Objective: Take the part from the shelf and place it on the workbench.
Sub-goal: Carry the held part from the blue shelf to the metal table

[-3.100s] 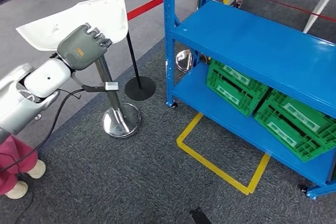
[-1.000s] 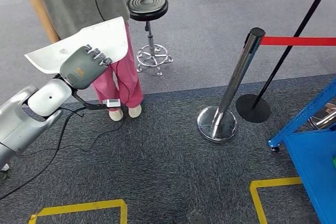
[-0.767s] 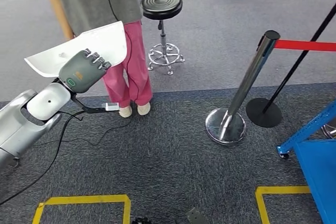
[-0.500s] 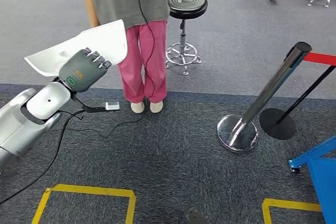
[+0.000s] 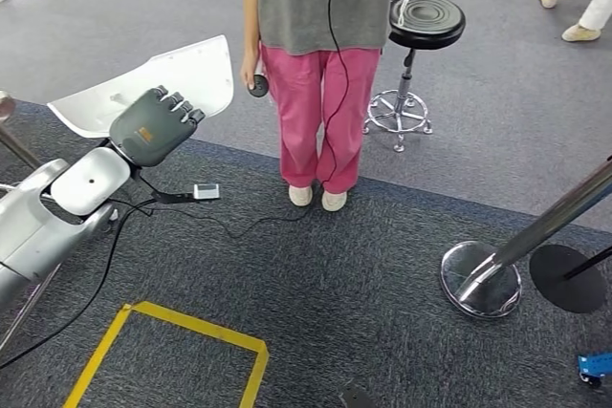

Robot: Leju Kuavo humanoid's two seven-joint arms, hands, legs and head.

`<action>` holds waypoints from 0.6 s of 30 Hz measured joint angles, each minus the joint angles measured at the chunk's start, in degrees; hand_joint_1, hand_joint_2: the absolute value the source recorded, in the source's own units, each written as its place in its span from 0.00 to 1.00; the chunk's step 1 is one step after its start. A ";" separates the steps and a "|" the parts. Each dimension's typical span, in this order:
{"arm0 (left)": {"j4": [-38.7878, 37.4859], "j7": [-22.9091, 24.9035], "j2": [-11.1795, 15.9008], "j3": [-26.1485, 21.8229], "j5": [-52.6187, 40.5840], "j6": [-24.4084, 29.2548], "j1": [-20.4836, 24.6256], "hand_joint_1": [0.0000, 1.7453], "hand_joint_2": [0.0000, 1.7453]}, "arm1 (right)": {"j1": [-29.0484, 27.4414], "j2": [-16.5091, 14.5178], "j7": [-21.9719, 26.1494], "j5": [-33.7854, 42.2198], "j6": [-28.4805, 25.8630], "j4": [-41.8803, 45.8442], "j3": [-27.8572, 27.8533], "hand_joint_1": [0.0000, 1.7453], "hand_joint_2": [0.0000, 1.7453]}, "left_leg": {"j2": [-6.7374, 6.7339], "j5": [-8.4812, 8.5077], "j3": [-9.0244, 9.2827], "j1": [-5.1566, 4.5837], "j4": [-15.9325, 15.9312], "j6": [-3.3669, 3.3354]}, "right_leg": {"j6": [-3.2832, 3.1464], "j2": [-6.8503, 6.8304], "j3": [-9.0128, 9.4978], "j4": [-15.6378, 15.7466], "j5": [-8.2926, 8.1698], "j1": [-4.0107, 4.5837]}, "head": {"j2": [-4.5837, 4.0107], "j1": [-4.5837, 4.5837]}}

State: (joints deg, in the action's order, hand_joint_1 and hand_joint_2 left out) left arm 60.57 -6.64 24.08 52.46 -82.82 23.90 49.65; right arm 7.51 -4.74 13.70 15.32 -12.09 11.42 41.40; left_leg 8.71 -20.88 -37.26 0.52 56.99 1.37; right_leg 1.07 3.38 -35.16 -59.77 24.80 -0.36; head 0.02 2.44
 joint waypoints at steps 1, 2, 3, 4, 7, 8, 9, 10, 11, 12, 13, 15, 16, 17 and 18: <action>-0.01 0.00 0.13 -0.02 0.01 0.02 0.01 1.00 1.00 | 0.10 -0.04 0.02 -0.01 0.00 0.01 0.00 0.00 0.00 | -1.04 -0.53 -0.38 -0.08 0.62 0.25 | -0.35 -0.71 0.13 0.27 -0.15 -0.01 | 0.00 0.18; -0.02 0.01 0.18 -0.05 0.01 0.04 0.05 1.00 1.00 | 0.20 -0.09 0.04 -0.01 0.00 0.01 0.00 0.00 0.00 | -2.68 -1.63 -1.18 -0.21 2.26 0.48 | -0.65 -1.41 0.26 0.55 -0.30 -0.06 | 0.00 0.36; -0.02 0.01 0.16 -0.07 0.02 0.07 0.07 1.00 1.00 | 0.21 -0.12 0.06 -0.03 0.00 0.01 0.00 0.00 0.00 | -4.74 -3.31 -2.50 -0.34 5.11 0.65 | -0.85 -2.12 0.35 0.72 -0.36 -0.03 | 0.00 0.54; -0.03 0.01 0.13 -0.07 0.02 0.08 0.04 1.00 1.00 | 0.15 -0.13 0.06 -0.08 -0.01 0.00 0.00 0.00 0.00 | -6.44 -5.19 -4.24 -0.40 8.80 0.86 | -0.99 -2.82 0.39 0.80 -0.35 0.02 | 0.00 0.72; -0.04 -0.03 0.17 -0.05 0.20 0.25 -0.68 1.00 1.00 | -0.10 -0.13 -0.01 -0.36 -0.09 -0.01 0.00 0.00 0.00 | -7.93 -6.87 -7.42 -0.12 15.44 1.36 | -1.08 -5.28 0.43 0.80 -0.14 0.05 | 0.00 0.74; -0.04 -0.12 0.27 -0.10 0.46 0.38 -0.91 1.00 1.00 | -0.09 -0.16 -0.03 -0.48 -0.13 -0.01 0.00 0.00 0.00 | -8.21 -5.53 -6.56 -0.02 13.79 1.45 | -1.02 -6.09 0.49 0.80 -0.05 0.03 | 0.00 0.74; -0.05 -0.31 0.36 -0.22 0.96 0.55 -1.06 1.00 1.00 | -0.06 -0.19 -0.07 -0.60 -0.16 -0.01 0.00 0.00 0.00 | -8.91 -3.63 -4.70 0.02 10.35 1.51 | -0.89 -6.83 0.59 0.80 0.06 0.01 | 0.00 0.75; -0.05 -0.56 0.43 -0.43 1.56 0.76 -1.13 1.00 1.00 | -0.03 -0.21 -0.10 -0.74 -0.19 -0.01 0.00 0.00 0.00 | -10.46 -2.03 -2.47 -0.10 6.29 1.59 | -0.67 -7.54 0.72 0.77 0.23 0.14 | 0.00 0.76; -0.04 -0.85 0.45 -0.68 2.13 0.98 -1.22 1.00 1.00 | -0.01 -0.24 -0.14 -0.86 -0.26 -0.01 0.00 0.00 0.00 | -11.71 -0.97 -0.69 -0.26 2.95 1.37 | -0.41 -8.16 0.85 0.68 0.43 0.33 | 0.00 0.76; -0.04 -1.08 0.49 -1.01 2.57 1.22 -1.47 1.00 1.00 | 0.01 -0.25 -0.16 -0.97 -0.34 -0.01 0.00 0.00 0.00 | -12.60 -0.50 0.47 -0.44 0.78 1.02 | -0.15 -8.81 1.03 0.66 0.64 0.55 | 0.00 0.68; -0.04 -1.21 0.61 -1.32 2.79 1.44 -1.85 1.00 1.00 | 0.03 -0.26 -0.23 -1.05 -0.43 -0.01 0.00 0.00 0.00 | -12.83 -0.54 0.91 -0.63 -0.16 0.59 | 0.12 -9.46 1.25 0.70 0.83 0.74 | 0.00 0.61; -0.04 -1.28 1.28 -1.78 2.92 1.93 -2.77 1.00 1.00 | 0.19 -0.37 -0.71 -1.35 -0.52 0.02 0.00 0.00 0.00 | -11.17 -0.54 0.90 -0.62 -0.34 -0.38 | 0.67 -10.56 1.62 0.86 1.21 0.71 | 0.00 0.48; -0.03 -1.27 1.84 -2.04 2.97 2.32 -3.14 1.00 1.00 | 0.34 -0.51 -1.09 -1.61 -0.54 0.05 0.00 0.00 0.00 | -10.46 -0.51 0.98 -0.49 -0.41 -0.70 | 0.98 -9.89 1.54 0.44 1.68 0.59 | 0.00 0.40; 0.00 -1.26 2.44 -2.42 3.01 2.81 -3.46 1.00 1.00 | 0.51 -0.70 -1.51 -1.87 -0.57 0.10 0.00 0.00 0.00 | -9.79 -0.45 1.06 -0.31 -0.47 -1.01 | 1.24 -8.49 0.91 -1.05 2.63 0.46 | 0.00 0.26; 0.04 -1.25 3.03 -2.89 3.05 3.41 -3.85 1.00 1.00 | 0.65 -0.95 -1.93 -2.13 -0.62 0.15 0.00 0.00 0.00 | -9.16 -0.42 1.14 -0.15 -0.50 -1.25 | 1.42 -6.64 -0.46 -3.93 4.11 0.34 | 0.00 0.10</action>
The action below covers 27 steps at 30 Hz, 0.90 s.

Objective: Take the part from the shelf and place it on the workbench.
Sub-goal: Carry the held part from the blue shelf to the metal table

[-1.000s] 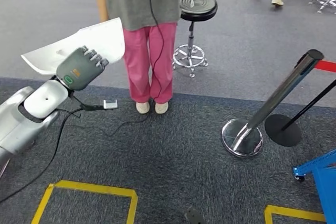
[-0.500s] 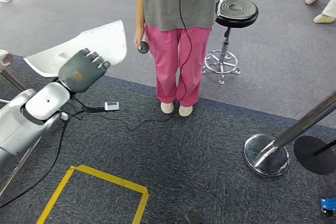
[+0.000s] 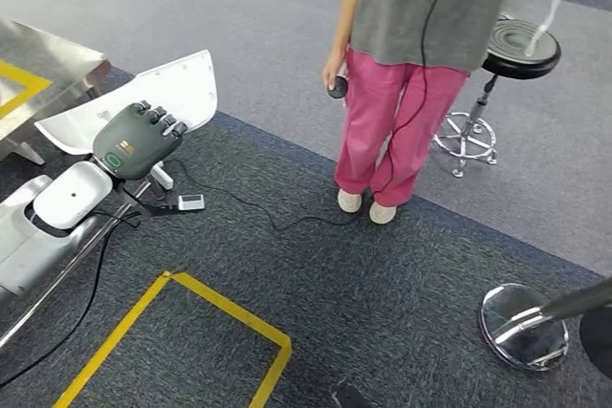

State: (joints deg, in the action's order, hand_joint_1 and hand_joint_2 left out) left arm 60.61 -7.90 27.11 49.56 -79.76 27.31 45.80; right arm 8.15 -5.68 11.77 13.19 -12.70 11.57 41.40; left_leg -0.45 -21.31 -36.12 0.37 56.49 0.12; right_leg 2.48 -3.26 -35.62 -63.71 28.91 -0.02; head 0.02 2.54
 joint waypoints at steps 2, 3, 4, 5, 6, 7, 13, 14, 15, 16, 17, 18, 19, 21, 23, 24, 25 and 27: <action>0.08 -0.04 1.19 -0.90 0.10 1.10 -1.09 1.00 1.00 | 0.02 -0.39 -0.65 -0.35 -0.07 0.05 0.01 0.00 0.00 | 1.41 -0.03 0.02 -0.01 0.02 -0.28 | 0.03 2.65 -3.96 -8.08 3.23 -0.06 | 0.00 -0.24; 0.10 -0.07 1.74 -1.21 0.13 1.47 -1.75 1.00 1.00 | -0.04 -0.51 -0.86 -0.49 -0.10 0.07 0.01 0.00 0.00 | 2.25 -0.04 0.02 -0.05 0.03 -0.32 | -0.04 2.99 -5.71 -11.11 3.97 -0.03 | 0.00 -0.27; 0.13 -0.10 2.20 -1.46 0.15 1.67 -2.36 1.00 1.00 | -0.08 -0.61 -0.96 -0.57 -0.12 0.08 0.02 0.00 0.00 | 3.16 -0.04 0.03 -0.09 0.06 -0.33 | -0.17 3.14 -6.55 -12.02 3.57 0.00 | 0.00 -0.30; 0.18 -0.13 2.59 -1.69 0.16 1.74 -2.84 1.00 1.00 | -0.07 -0.67 -0.99 -0.62 -0.13 0.09 0.02 0.00 0.00 | 4.08 -0.05 0.03 -0.08 0.09 -0.31 | -0.34 3.33 -6.31 -10.65 2.11 0.01 | 0.00 -0.29; 0.27 -0.22 2.85 -1.93 0.15 1.71 -3.14 1.00 1.00 | -0.02 -0.72 -0.97 -0.64 -0.15 0.11 0.02 0.00 0.00 | 5.00 -0.06 0.04 -0.02 0.15 -0.26 | -0.51 3.86 -4.98 -7.23 -0.07 -0.03 | 0.00 -0.30; 0.41 -0.38 2.99 -2.19 0.10 1.61 -3.28 1.00 1.00 | 0.02 -0.74 -0.92 -0.63 -0.16 0.13 0.02 0.00 0.00 | 5.91 -0.07 0.00 0.07 0.21 -0.12 | -0.64 5.31 -3.21 -3.10 -1.95 -0.20 | 0.00 -0.29; 0.72 -1.11 3.14 -3.16 -0.62 0.02 -3.10 1.00 1.00 | 0.14 -0.86 -0.05 -0.49 -0.22 0.20 0.02 0.00 0.00 | 8.87 0.33 -1.08 0.79 0.33 1.96 | -1.69 6.54 0.65 4.28 -4.28 -0.29 | 0.00 -0.21; 0.72 -1.14 3.09 -3.18 -0.66 -0.28 -2.91 1.00 1.00 | 0.19 -0.86 0.32 -0.49 -0.16 0.23 0.02 0.00 0.00 | 7.42 -0.44 -1.62 0.67 1.36 2.15 | -2.02 5.89 0.74 4.54 -4.45 -0.32 | 0.00 -0.02; 0.73 -1.15 2.97 -3.20 -0.68 -0.53 -2.62 1.00 1.00 | 0.18 -0.84 0.69 -0.49 -0.09 0.25 0.02 0.00 0.00 | 5.45 -1.86 -2.67 0.49 3.61 2.27 | -2.29 5.20 0.82 4.79 -4.59 -0.36 | 0.00 0.16; 0.75 -1.16 2.80 -3.19 -0.70 -0.73 -2.34 1.00 1.00 | 0.05 -0.77 0.96 -0.48 -0.03 0.25 0.02 0.00 0.00 | 3.34 -3.69 -4.21 0.31 7.04 2.36 | -2.42 4.49 0.85 4.86 -4.60 -0.24 | 0.00 0.33; 0.79 -1.21 2.57 -3.16 -0.72 -0.94 -2.15 1.00 1.00 | -0.13 -0.70 1.15 -0.47 0.02 0.25 0.01 0.00 0.00 | 2.14 -5.51 -6.06 0.29 11.03 2.47 | -2.52 3.70 0.86 4.86 -4.57 -0.18 | 0.00 0.46; 0.82 -1.27 2.35 -3.11 -0.74 -1.17 -2.10 1.00 1.00 | -0.31 -0.61 1.26 -0.46 0.07 0.24 0.01 0.00 0.00 | 1.52 -6.74 -7.62 0.32 14.41 2.58 | -2.58 2.86 0.86 4.86 -4.52 -0.14 | 0.00 0.44; 0.84 -1.35 2.20 -3.07 -0.75 -1.40 -2.14 1.00 1.00 | -0.43 -0.54 1.35 -0.46 0.09 0.24 0.01 0.00 0.00 | 1.24 -7.02 -8.42 0.36 16.20 2.68 | -2.62 2.01 0.87 4.85 -4.46 -0.13 | 0.00 0.46; 0.86 -1.51 2.03 -3.05 -0.74 -1.69 -2.07 1.00 1.00 | -0.45 -0.48 1.48 -0.46 0.15 0.25 0.01 0.00 0.00 | 0.72 -4.73 -6.77 0.43 13.33 2.77 | -2.51 0.46 0.97 4.84 -4.32 -0.16 | 0.00 0.46; 0.88 -1.57 1.91 -3.08 -0.69 -1.72 -1.71 1.00 1.00 | -0.37 -0.47 1.55 -0.46 0.22 0.26 0.00 0.00 0.00 | -1.65 -1.45 -2.28 0.17 5.36 2.73 | -2.13 -0.94 1.24 4.77 -4.02 0.01 | 0.00 0.50; 0.92 -1.57 1.80 -3.09 -0.66 -1.74 -1.53 1.00 1.00 | -0.35 -0.45 1.58 -0.46 0.25 0.25 0.00 0.00 0.00 | -2.65 -0.57 -0.61 -0.02 2.31 2.48 | -1.87 -1.56 1.38 4.75 -3.85 0.19 | 0.00 0.45; 0.96 -1.58 1.69 -3.09 -0.63 -1.75 -1.41 1.00 1.00 | -0.34 -0.42 1.59 -0.45 0.26 0.25 0.00 0.00 0.00 | -3.26 -0.29 0.31 -0.22 0.54 2.16 | -1.60 -2.18 1.55 4.77 -3.67 0.39 | 0.00 0.42; 1.03 -1.64 1.56 -3.08 -0.57 -1.75 -1.39 1.00 1.00 | -0.30 -0.37 1.60 -0.45 0.26 0.26 0.00 0.00 0.00 | -2.13 -0.37 0.32 -0.36 0.08 1.33 | -1.09 -3.47 1.96 4.96 -3.43 0.53 | 0.00 0.33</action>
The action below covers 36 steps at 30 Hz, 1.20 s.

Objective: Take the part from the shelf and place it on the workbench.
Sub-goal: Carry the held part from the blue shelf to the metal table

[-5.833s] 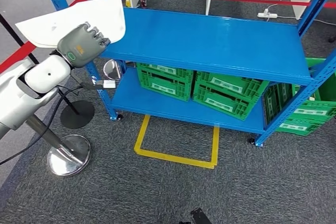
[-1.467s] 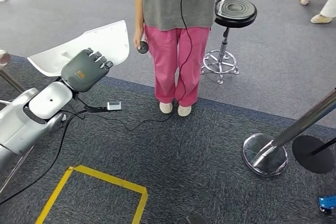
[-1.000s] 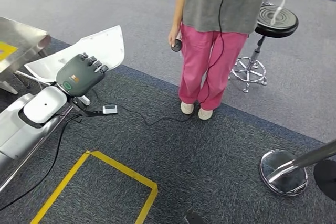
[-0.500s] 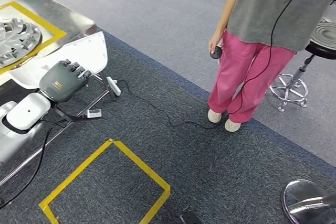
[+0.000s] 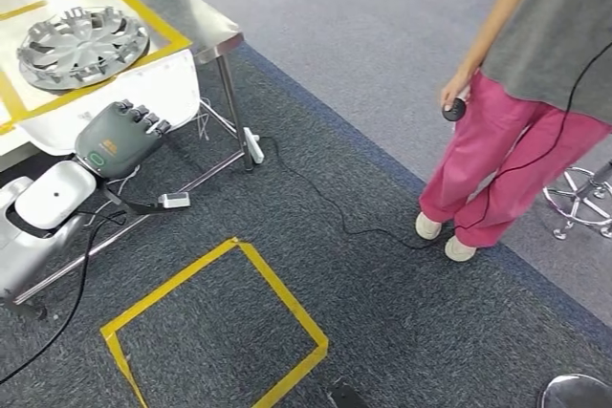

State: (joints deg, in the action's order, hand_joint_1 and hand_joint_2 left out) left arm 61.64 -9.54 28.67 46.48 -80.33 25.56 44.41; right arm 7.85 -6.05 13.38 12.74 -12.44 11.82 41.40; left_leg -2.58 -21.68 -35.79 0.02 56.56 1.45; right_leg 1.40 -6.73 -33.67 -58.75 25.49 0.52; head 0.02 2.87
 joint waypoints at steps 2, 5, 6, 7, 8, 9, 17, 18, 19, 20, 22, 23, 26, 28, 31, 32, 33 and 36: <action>0.02 -0.14 -0.05 -0.01 0.12 0.10 0.08 1.00 1.00 | 0.12 0.02 0.01 0.00 0.00 0.03 0.00 0.00 0.00 | 1.43 0.12 0.02 0.24 -0.09 -0.66 | 0.72 1.19 -0.20 -0.89 0.84 -0.23 | 0.00 -0.06; 0.04 -0.34 -0.66 0.09 0.28 0.22 0.41 1.00 1.00 | -0.02 0.09 -0.01 0.00 -0.02 0.04 0.00 0.00 0.00 | 3.40 0.25 0.05 0.56 -0.15 -1.50 | 1.41 5.89 -4.57 -10.05 5.36 -0.50 | 0.00 -0.35; 0.04 -0.36 -0.88 0.18 0.29 0.22 0.42 1.00 1.00 | -0.16 0.14 -0.02 0.01 -0.02 0.03 0.00 0.00 0.00 | 4.16 0.26 0.03 0.54 -0.14 -1.61 | 1.45 6.38 -6.60 -13.90 6.73 -0.50 | 0.00 -0.38; 0.04 -0.37 -1.09 0.29 0.29 0.22 0.40 1.00 1.00 | -0.27 0.19 -0.02 0.01 -0.02 0.03 -0.01 0.00 0.00 | 5.02 0.26 0.03 0.52 -0.13 -1.65 | 1.42 6.57 -8.08 -16.41 7.24 -0.49 | 0.00 -0.39; 0.04 -0.37 -1.28 0.38 0.29 0.22 0.38 1.00 1.00 | -0.31 0.23 -0.02 0.02 -0.02 0.02 -0.01 0.00 0.00 | 5.90 0.26 0.04 0.51 -0.12 -1.65 | 1.33 6.67 -8.59 -16.79 6.63 -0.50 | 0.00 -0.40; 0.04 -0.37 -1.45 0.44 0.29 0.23 0.39 1.00 1.00 | -0.29 0.25 -0.02 0.04 -0.02 0.02 -0.02 0.00 0.00 | 6.75 0.26 0.07 0.53 -0.10 -1.62 | 1.18 6.89 -7.96 -14.82 4.98 -0.52 | 0.00 -0.40; 0.04 -0.26 -1.93 0.46 0.25 0.34 0.82 1.00 1.00 | -0.13 0.25 0.08 0.18 -0.03 0.06 -0.18 0.00 0.00 | 10.30 0.45 -1.05 0.89 0.30 0.40 | -0.25 10.15 -1.25 -0.48 -1.04 -1.10 | 0.00 -0.24; 0.02 -0.17 -1.91 0.46 0.20 0.38 0.91 1.00 1.00 | -0.04 0.23 0.12 0.18 -0.03 0.08 -0.25 0.00 0.00 | 8.66 -0.41 -1.69 0.76 1.52 0.61 | -0.60 9.53 -1.18 -0.33 -1.14 -1.15 | 0.00 -0.04; 0.01 -0.08 -1.93 0.46 0.14 0.42 1.05 1.00 1.00 | -0.01 0.22 0.16 0.18 -0.03 0.08 -0.32 0.00 0.00 | 6.68 -1.88 -2.85 0.60 3.93 0.76 | -0.87 8.88 -1.14 -0.18 -1.21 -1.20 | 0.00 0.15; -0.01 -0.01 -2.05 0.49 0.08 0.44 1.20 1.00 1.00 | -0.08 0.26 0.18 0.18 -0.04 0.08 -0.39 0.00 0.00 | 4.73 -3.73 -4.49 0.45 7.39 0.91 | -1.05 8.24 -1.12 -0.14 -1.19 -1.12 | 0.00 0.36; -0.05 0.01 -2.38 0.68 0.00 0.44 1.24 1.00 1.00 | -0.35 0.31 0.17 0.16 -0.03 0.07 -0.51 0.00 0.00 | 3.51 -6.56 -8.02 0.52 14.68 1.12 | -1.21 6.69 -1.10 -0.14 -1.06 -1.03 | 0.00 0.40; -0.08 0.02 -2.46 0.81 -0.03 0.44 1.17 1.00 1.00 | -0.44 0.33 0.17 0.14 -0.03 0.07 -0.61 0.00 0.00 | 3.34 -6.58 -8.76 0.56 16.19 1.17 | -1.22 5.91 -1.07 -0.15 -0.97 -1.02 | 0.00 0.42; -0.11 0.03 -2.49 1.02 -0.06 0.43 1.21 1.00 1.00 | -0.39 0.32 0.17 0.11 -0.02 0.07 -0.86 0.00 0.00 | 1.74 -1.92 -4.83 0.54 8.93 1.11 | -0.91 3.84 -0.67 -0.18 -0.59 -0.98 | 0.00 0.44; -0.11 0.07 -2.57 1.02 -0.05 0.44 1.49 1.00 1.00 | -0.32 0.34 0.18 0.10 -0.02 0.07 -0.91 0.00 0.00 | -0.49 0.05 -1.34 0.20 2.39 0.76 | -0.41 2.77 -0.39 -0.34 -0.16 -0.51 | 0.00 0.37; -0.12 0.14 -2.62 1.04 -0.06 0.44 1.51 1.00 1.00 | -0.26 0.37 0.17 0.06 -0.02 0.07 -0.95 0.00 0.00 | -0.04 0.01 -0.58 0.00 0.51 -0.36 | 0.29 0.99 0.08 -0.13 0.27 -0.06 | 0.00 0.03; -0.13 0.15 -2.57 1.04 -0.08 0.44 1.47 1.00 1.00 | -0.21 0.37 0.17 0.03 -0.02 0.07 -0.96 0.00 0.00 | 0.56 0.04 -0.56 0.10 0.44 -0.70 | 0.61 1.04 0.11 -0.30 0.60 -0.14 | 0.00 0.02; -0.13 0.16 -2.55 1.03 -0.08 0.47 1.51 1.00 1.00 | -0.14 0.37 0.18 0.01 -0.02 0.08 -0.97 0.00 0.00 | 1.08 0.09 -0.52 0.25 0.37 -1.04 | 0.94 1.89 -0.23 -1.20 1.31 -0.26 | 0.00 -0.10; -0.13 0.18 -2.78 1.08 -0.08 0.68 1.65 1.00 1.00 | -0.17 0.40 0.21 0.06 0.00 0.07 -1.04 0.00 0.00 | 2.32 0.07 -0.45 0.54 0.31 -1.80 | 1.54 5.86 -4.90 -10.65 5.73 -0.52 | 0.00 -0.67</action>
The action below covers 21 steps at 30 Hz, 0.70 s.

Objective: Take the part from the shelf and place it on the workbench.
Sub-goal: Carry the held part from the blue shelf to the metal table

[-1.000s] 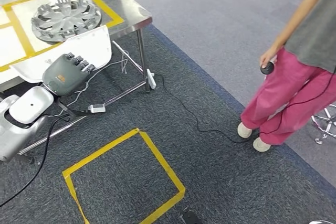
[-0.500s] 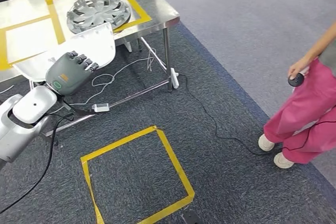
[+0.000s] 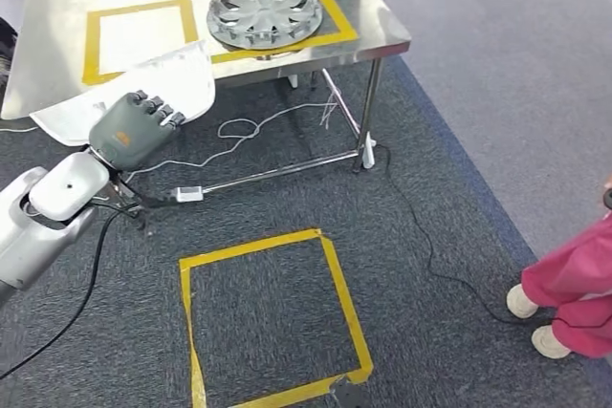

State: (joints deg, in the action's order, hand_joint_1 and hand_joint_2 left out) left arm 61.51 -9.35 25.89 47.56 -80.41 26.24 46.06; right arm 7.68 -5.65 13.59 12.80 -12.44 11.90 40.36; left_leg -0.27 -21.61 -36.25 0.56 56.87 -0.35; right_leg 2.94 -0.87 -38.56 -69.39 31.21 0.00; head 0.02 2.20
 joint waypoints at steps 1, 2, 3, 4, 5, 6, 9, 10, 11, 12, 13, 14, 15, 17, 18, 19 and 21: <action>0.00 -0.01 -0.09 0.09 0.01 0.13 -0.09 1.00 1.00 | -0.16 0.03 0.00 0.15 0.10 -0.01 -0.08 0.00 0.00 | 0.48 -0.03 0.00 -0.03 0.01 -0.11 | 0.02 0.46 -2.00 -3.61 1.18 0.00 | 0.00 -0.09; 0.00 -0.07 -0.12 0.20 0.04 0.30 -0.21 1.00 1.00 | -0.32 0.07 -0.05 0.35 0.27 -0.01 -0.20 0.00 0.00 | 0.98 -0.06 0.02 -0.07 0.03 -0.15 | -0.04 0.65 -3.33 -5.64 1.39 0.02 | 0.00 -0.12; 0.00 -0.15 -0.15 0.30 0.09 0.48 -0.32 1.00 1.00 | -0.43 0.10 -0.15 0.60 0.49 -0.01 -0.33 0.00 0.00 | 1.43 -0.07 0.05 -0.11 0.04 -0.15 | -0.18 0.71 -3.71 -5.55 0.51 0.03 | 0.00 -0.15; 0.00 -0.26 -0.16 0.36 0.18 0.68 -0.38 1.00 1.00 | -0.46 0.11 -0.28 0.80 0.74 -0.01 -0.50 0.00 0.00 | 1.81 -0.09 0.11 -0.12 0.06 -0.12 | -0.37 0.75 -2.95 -3.15 -1.37 0.04 | 0.00 -0.15; 0.00 -0.38 -0.16 0.37 0.29 0.85 -0.40 1.00 1.00 | -0.45 0.13 -0.40 0.92 0.94 -0.01 -0.66 0.00 0.00 | 2.12 -0.14 0.19 -0.12 0.07 -0.04 | -0.59 0.85 -1.32 0.82 -3.77 0.04 | 0.00 -0.16; 0.00 -0.48 -0.16 0.36 0.41 1.02 -0.39 1.00 1.00 | -0.39 0.14 -0.47 0.98 1.09 -0.01 -0.77 0.00 0.00 | 2.34 -0.20 0.23 -0.20 0.12 0.12 | -0.78 1.04 0.53 4.83 -5.47 0.05 | 0.00 -0.17; 0.00 -0.92 -0.01 0.37 0.68 1.51 -0.33 1.00 1.00 | -0.29 0.14 -0.43 0.99 1.33 -0.01 -1.03 0.00 0.00 | 2.63 -0.14 0.01 -0.41 0.29 0.57 | -0.91 1.56 3.26 10.42 -7.01 -0.02 | 0.00 -0.11; 0.00 -1.12 0.09 0.38 0.69 1.67 -0.33 1.00 1.00 | -0.30 0.14 -0.41 0.99 1.35 -0.01 -1.15 0.00 0.00 | 2.64 -0.03 -0.05 -0.40 0.26 0.45 | -0.86 1.64 3.25 10.55 -7.20 -0.05 | 0.00 -0.08; 0.00 -1.28 0.15 0.39 0.71 1.80 -0.33 1.00 1.00 | -0.33 0.14 -0.41 0.99 1.37 -0.01 -1.26 0.00 0.00 | 2.60 0.06 -0.02 -0.39 0.17 0.25 | -0.83 1.77 3.20 10.59 -7.32 -0.05 | 0.00 -0.09; 0.00 -1.41 0.24 0.39 0.73 1.96 -0.33 1.00 1.00 | -0.34 0.14 -0.41 0.99 1.38 -0.01 -1.37 0.00 0.00 | 2.54 0.14 0.04 -0.39 0.03 0.03 | -0.82 1.90 3.16 10.59 -7.36 -0.01 | 0.00 -0.07; 0.00 -1.48 0.33 0.38 0.75 2.11 -0.32 1.00 1.00 | -0.33 0.14 -0.42 0.99 1.41 -0.01 -1.44 0.00 0.00 | 2.48 0.20 0.13 -0.38 -0.14 0.03 | -0.89 2.04 3.11 10.59 -7.37 0.01 | 0.00 -0.06; 0.00 -1.53 0.39 0.38 0.77 2.27 -0.32 1.00 1.00 | -0.33 0.14 -0.44 0.99 1.44 -0.01 -1.51 0.00 0.00 | 2.42 0.28 0.19 -0.38 -0.30 0.10 | -1.00 2.13 3.06 10.58 -7.39 0.03 | 0.00 -0.06; 0.00 -1.57 0.44 0.38 0.79 2.46 -0.32 1.00 1.00 | -0.32 0.14 -0.46 0.99 1.46 -0.01 -1.60 0.00 0.00 | 2.38 0.37 0.22 -0.37 -0.47 0.27 | -1.10 2.17 3.01 10.57 -7.40 0.06 | 0.00 -0.06; 0.00 -1.59 0.46 0.39 0.80 2.74 -0.32 1.00 1.00 | -0.32 0.14 -0.51 0.99 1.48 -0.01 -1.74 0.00 0.00 | 2.36 0.52 0.22 -0.33 -0.69 0.75 | -1.35 2.18 2.89 10.55 -7.43 0.12 | 0.00 -0.06; 0.00 -1.59 0.48 0.39 0.80 2.82 -0.32 1.00 1.00 | -0.31 0.14 -0.52 0.99 1.48 -0.01 -1.76 0.00 0.00 | 2.36 0.56 0.22 -0.29 -0.77 1.06 | -1.45 2.18 2.85 10.53 -7.44 0.16 | 0.00 -0.07; 0.00 -1.60 0.50 0.39 0.80 2.86 -0.32 1.00 1.00 | -0.32 0.14 -0.52 0.99 1.48 -0.01 -1.78 0.00 0.00 | 2.36 0.57 0.21 -0.25 -0.81 1.31 | -1.53 2.17 2.83 10.52 -7.45 0.20 | 0.00 -0.08; 0.00 -1.59 0.55 0.39 0.79 2.87 -0.33 1.00 1.00 | -0.32 0.14 -0.52 0.99 1.50 -0.01 -1.80 0.00 0.00 | 2.36 0.59 0.19 -0.19 -0.84 1.61 | -1.60 2.16 2.81 10.51 -7.47 0.25 | 0.00 -0.09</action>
State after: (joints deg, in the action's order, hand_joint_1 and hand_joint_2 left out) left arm 61.51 -10.94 26.44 47.95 -79.62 29.11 45.73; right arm 7.36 -5.51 13.07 13.79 -10.94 11.89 38.56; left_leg 2.10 -21.02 -36.06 0.36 56.04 1.26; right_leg 1.34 1.29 -35.75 -58.89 23.74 0.25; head 0.02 2.11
